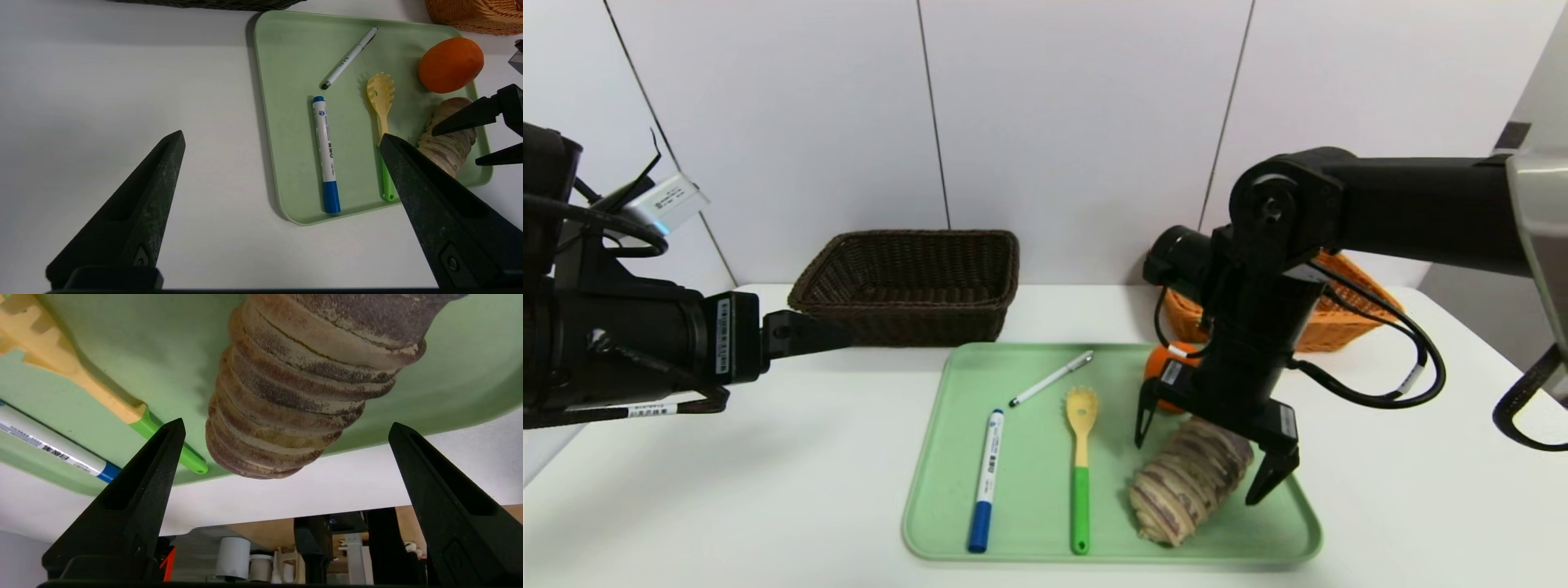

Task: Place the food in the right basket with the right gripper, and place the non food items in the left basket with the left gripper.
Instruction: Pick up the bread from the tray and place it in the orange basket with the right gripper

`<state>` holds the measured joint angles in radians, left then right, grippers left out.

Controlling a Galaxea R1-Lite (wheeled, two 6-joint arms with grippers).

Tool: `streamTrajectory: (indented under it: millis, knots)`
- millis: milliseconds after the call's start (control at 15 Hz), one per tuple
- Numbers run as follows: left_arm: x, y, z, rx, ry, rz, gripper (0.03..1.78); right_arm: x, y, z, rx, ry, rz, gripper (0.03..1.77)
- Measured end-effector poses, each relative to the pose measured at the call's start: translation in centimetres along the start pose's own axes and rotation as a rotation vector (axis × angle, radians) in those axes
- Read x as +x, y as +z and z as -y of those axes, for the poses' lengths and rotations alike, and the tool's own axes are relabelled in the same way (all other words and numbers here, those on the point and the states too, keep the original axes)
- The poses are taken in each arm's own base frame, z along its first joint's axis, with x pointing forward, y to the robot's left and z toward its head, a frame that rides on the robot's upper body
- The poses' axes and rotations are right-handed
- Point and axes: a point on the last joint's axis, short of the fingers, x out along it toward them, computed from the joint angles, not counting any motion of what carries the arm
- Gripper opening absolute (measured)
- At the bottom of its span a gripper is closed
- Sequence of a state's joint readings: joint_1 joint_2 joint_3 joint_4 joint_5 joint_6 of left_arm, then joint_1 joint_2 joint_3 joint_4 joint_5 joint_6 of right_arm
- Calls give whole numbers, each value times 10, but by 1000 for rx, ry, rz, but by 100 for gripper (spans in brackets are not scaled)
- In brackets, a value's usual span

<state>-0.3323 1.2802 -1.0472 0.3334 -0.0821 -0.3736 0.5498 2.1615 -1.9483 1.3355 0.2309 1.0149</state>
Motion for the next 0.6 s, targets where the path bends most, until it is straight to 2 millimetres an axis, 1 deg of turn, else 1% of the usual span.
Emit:
streamTrajectory:
  millis: [400,600]
  knots:
    - [3,0,1,-6,-1,-9,169,18,15,-1,42,-41,-27,171]
    - [5,0,0,-16,-1,-13,169,23,19,-2,53,-50,-33,171]
